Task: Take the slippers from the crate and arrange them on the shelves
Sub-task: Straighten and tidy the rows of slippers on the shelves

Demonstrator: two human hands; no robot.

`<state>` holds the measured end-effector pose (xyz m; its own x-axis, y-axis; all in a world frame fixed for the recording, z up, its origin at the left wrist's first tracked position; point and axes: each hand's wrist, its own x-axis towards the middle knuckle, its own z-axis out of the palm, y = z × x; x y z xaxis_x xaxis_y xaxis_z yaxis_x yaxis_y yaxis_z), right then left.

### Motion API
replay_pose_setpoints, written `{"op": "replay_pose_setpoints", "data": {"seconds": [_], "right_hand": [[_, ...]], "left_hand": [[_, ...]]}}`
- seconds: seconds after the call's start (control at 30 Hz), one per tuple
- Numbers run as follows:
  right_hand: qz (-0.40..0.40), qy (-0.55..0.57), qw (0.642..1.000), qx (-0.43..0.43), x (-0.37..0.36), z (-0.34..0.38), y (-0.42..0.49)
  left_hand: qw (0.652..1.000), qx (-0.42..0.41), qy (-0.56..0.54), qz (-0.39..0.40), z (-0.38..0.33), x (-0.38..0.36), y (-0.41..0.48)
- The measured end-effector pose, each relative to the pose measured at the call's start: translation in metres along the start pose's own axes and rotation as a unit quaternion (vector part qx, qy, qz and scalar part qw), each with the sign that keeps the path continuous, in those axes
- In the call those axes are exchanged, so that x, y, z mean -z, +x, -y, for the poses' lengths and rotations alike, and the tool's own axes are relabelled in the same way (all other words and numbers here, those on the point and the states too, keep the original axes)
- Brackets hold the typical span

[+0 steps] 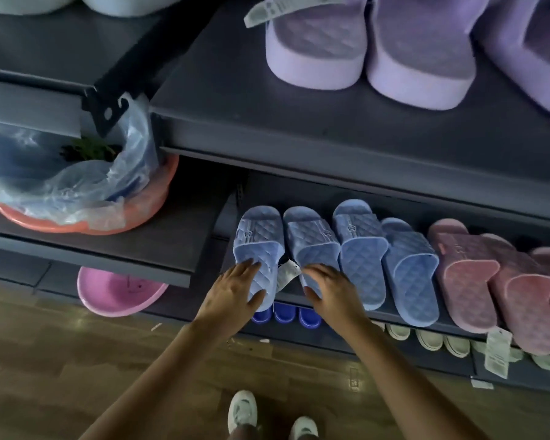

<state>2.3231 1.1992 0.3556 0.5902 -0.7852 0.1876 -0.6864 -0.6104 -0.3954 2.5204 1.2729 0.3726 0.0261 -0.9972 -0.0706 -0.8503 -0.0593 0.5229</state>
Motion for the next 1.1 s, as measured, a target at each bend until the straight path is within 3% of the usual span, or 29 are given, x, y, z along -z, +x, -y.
{"op": "replay_pose_setpoints", "data": {"seconds": [0.17, 0.33, 0.53, 0.77, 0.9, 0.97, 1.03, 1.1], "right_hand": [[0.011, -0.084, 0.992, 0.094, -0.029, -0.007, 0.031], [0.026, -0.200, 0.972, 0.121, -0.040, -0.016, 0.036], [-0.017, -0.204, 0.970, 0.128, -0.049, -0.019, 0.033], [-0.076, -0.063, 0.991, 0.084, -0.048, -0.020, 0.030], [-0.120, 0.092, 0.988, -0.010, -0.036, -0.017, 0.029], [-0.126, 0.225, 0.960, -0.106, -0.029, -0.015, 0.031], [-0.117, 0.365, 0.893, -0.234, -0.023, -0.012, 0.033], [-0.111, 0.414, 0.847, -0.314, -0.021, -0.013, 0.031]], "left_hand": [[0.999, -0.003, 0.033, 0.038, 0.017, -0.036, 0.013], [0.998, -0.027, 0.044, 0.032, 0.028, -0.050, 0.016], [0.997, -0.049, 0.062, 0.007, 0.037, -0.051, 0.011], [0.995, -0.078, 0.062, -0.028, 0.042, -0.040, 0.011], [0.994, -0.085, 0.058, -0.038, 0.044, -0.034, 0.011], [0.995, -0.087, 0.052, -0.023, 0.046, -0.041, 0.010], [0.996, -0.076, 0.038, -0.007, 0.044, -0.047, 0.011], [0.997, -0.065, 0.039, -0.013, 0.041, -0.050, 0.014]]}}
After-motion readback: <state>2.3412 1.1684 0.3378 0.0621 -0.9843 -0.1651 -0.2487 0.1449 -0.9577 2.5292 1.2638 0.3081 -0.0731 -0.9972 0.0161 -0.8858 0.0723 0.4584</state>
